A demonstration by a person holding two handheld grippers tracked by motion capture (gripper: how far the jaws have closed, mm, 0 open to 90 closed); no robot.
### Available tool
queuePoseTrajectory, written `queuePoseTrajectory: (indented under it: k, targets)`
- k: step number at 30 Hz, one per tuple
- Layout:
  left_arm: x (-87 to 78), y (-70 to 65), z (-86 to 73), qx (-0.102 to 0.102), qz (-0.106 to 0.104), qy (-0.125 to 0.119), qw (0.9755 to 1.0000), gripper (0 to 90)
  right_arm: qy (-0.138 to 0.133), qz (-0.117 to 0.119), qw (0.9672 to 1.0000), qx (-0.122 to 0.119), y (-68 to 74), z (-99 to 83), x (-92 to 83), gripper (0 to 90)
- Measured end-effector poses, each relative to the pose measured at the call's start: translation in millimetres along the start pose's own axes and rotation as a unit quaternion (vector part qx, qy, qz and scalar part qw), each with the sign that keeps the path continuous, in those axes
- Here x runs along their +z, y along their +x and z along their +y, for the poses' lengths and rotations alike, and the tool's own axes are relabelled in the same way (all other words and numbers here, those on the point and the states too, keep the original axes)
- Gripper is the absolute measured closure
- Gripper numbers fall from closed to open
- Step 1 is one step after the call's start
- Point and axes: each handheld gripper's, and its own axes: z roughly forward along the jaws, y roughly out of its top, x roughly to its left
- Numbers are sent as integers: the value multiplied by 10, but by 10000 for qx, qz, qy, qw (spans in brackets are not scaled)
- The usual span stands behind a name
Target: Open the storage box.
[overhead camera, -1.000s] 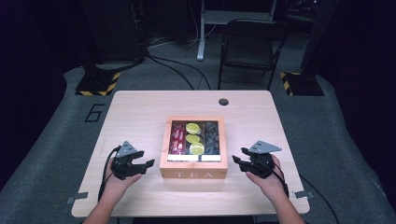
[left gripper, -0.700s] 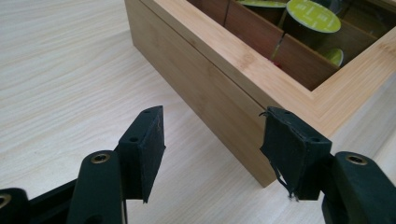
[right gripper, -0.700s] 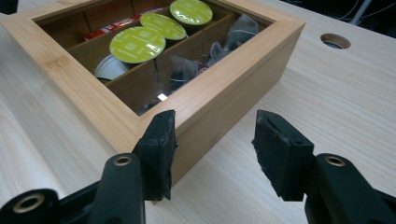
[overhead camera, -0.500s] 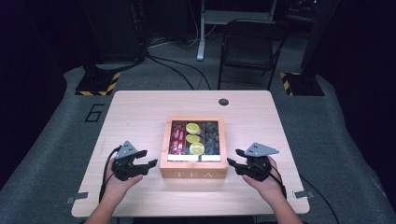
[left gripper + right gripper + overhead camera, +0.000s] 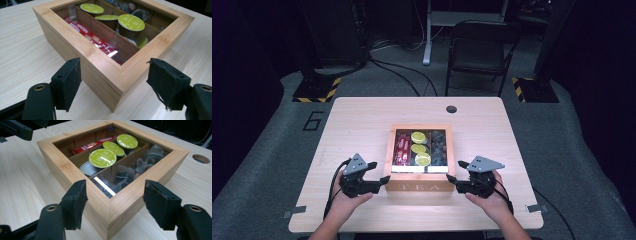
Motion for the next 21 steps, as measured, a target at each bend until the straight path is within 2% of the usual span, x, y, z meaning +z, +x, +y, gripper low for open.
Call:
queuePoseTrajectory:
  k: [9,11,16,18,21]
  targets:
    - [104,-20,-72,-3,-123,152,9998,271,188,76,9998,-77,10,-61,93,345]
    - [129,-32,-86,56,-120,214,9997,271,251,112,9996,-54,19,-89,131,346]
    - [187,-63,-112,227,-127,336,9991,273,497,119,9984,-231,38,-140,204,347]
    - [208,-63,-127,238,-105,366,9990,280,514,44,9984,-227,49,-145,214,349]
    - [237,-53,-157,246,-81,398,9989,300,526,54,9983,-232,29,-155,223,357]
